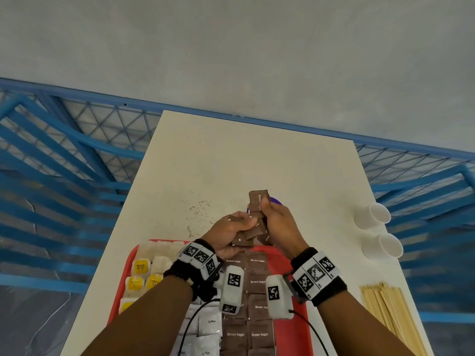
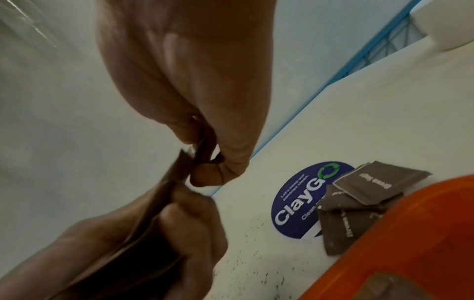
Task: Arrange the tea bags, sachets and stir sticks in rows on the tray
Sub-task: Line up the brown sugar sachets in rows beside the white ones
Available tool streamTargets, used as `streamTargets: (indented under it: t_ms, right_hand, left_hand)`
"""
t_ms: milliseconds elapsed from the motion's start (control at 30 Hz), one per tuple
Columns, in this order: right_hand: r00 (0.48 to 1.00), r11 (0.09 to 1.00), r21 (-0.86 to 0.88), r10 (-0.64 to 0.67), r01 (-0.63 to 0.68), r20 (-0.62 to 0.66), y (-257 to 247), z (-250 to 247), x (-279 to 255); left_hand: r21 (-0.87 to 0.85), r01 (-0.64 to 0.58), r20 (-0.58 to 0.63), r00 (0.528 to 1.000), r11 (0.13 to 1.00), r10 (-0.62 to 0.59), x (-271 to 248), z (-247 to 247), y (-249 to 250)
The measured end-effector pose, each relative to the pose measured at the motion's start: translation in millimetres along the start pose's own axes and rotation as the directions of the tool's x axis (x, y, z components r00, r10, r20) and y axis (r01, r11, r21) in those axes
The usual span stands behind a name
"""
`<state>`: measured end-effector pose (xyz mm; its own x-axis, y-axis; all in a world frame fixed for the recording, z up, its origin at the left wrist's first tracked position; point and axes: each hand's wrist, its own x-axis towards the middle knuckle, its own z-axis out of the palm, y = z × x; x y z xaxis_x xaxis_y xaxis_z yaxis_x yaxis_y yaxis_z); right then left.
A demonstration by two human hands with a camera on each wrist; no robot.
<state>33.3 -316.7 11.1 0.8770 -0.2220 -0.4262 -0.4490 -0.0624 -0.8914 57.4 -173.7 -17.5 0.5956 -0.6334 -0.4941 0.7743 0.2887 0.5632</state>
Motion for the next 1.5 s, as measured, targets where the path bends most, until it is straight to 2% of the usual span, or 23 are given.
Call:
streamTargets:
  t_ms: [100, 167, 267, 367, 467, 567, 633, 667, 700, 733, 800, 867, 967, 1067, 1233, 1367, 1433, 1500]
  right_hand:
    - [0.999, 0.996, 0.080, 0.032, -0.029, -0.044, -9, -18, -4]
    - [0.998, 0.994, 0.098, 0.047, -0.049, 0.031, -11, -28, -8]
    - [0.990, 0.988, 0.119, 0.088, -0.101, 0.111, -12, -19, -23]
    - [0.988, 0.963, 0.223, 0.155, -0.152, 0.004, -4, 2, -33]
    - [0.982, 0.958, 0.250, 0.167, -0.140, -0.089, 8, 13, -35]
    - [0.989, 0.985, 0.115, 0.135, -0.128, -0.058, 13, 18, -41]
    - [0.994, 0.994, -0.015, 0.107, -0.108, -0.024, 15, 9, -34]
    - [0.994, 0.989, -0.117, 0.080, -0.089, -0.078, 18, -1, -24]
    - [0.984, 0.951, -0.293, 0.047, -0.096, -0.170, 23, -15, -8]
    - [0.964, 0.864, -0.476, 0.038, -0.164, -0.262, 27, -29, 6]
    - [0.918, 0.668, -0.643, 0.170, -0.374, -0.358, 37, -46, 25]
    - [0.894, 0.568, -0.691, 0.273, -0.448, -0.355, 46, -43, 34]
    - [0.930, 0.536, -0.760, 0.194, -0.367, -0.312, 53, -22, 40]
    - [0.951, 0.523, -0.794, 0.170, -0.310, -0.259, 52, -2, 47]
    - [0.968, 0.413, -0.876, 0.110, -0.250, -0.225, 53, 16, 53]
    - [0.979, 0.329, -0.922, 0.074, -0.206, -0.192, 53, 19, 59]
    - [0.978, 0.356, -0.911, 0.070, -0.210, -0.198, 55, 16, 60]
    - [0.977, 0.432, -0.877, 0.053, -0.209, -0.207, 54, 7, 61]
  left_hand:
    - [-0.001, 0.028, -0.070, 0.997, 1.000, -0.028, -3, -8, 0]
    - [-0.053, 0.004, -0.133, 0.991, 0.999, -0.011, -6, -12, 0]
    - [-0.152, -0.088, -0.224, 0.973, 0.984, 0.053, -6, -9, -5]
    - [-0.245, -0.157, -0.204, 0.973, 0.957, 0.107, -6, 1, -11]
    - [-0.328, -0.104, -0.090, 0.993, 0.939, 0.079, -10, 7, -18]
    - [-0.298, -0.051, -0.045, 0.998, 0.953, 0.039, -12, 5, -24]
    - [-0.257, -0.031, -0.103, 0.995, 0.966, 0.004, -12, 0, -25]
    - [-0.235, -0.018, -0.161, 0.987, 0.972, -0.021, -11, -5, -25]
    - [-0.201, -0.008, -0.211, 0.977, 0.980, -0.036, -11, -11, -24]
    - [-0.159, -0.004, -0.238, 0.971, 0.987, -0.035, -12, -16, -22]
    - [-0.090, 0.000, -0.240, 0.970, 0.996, -0.022, -16, -23, -18]
    - [-0.030, 0.015, -0.245, 0.969, 0.999, -0.022, -19, -27, -16]
    - [0.003, 0.033, -0.238, 0.971, 0.999, -0.031, -22, -26, -15]
    - [-0.018, 0.043, -0.205, 0.978, 0.999, -0.046, -26, -27, -12]
    - [-0.036, 0.025, -0.181, 0.983, 0.999, -0.031, -32, -34, -9]
    - [-0.050, 0.010, -0.227, 0.974, 0.999, -0.021, -38, -39, -3]
    - [-0.076, 0.013, -0.266, 0.963, 0.997, -0.033, -40, -42, 0]
    - [-0.098, 0.014, -0.292, 0.956, 0.995, -0.042, -41, -45, 2]
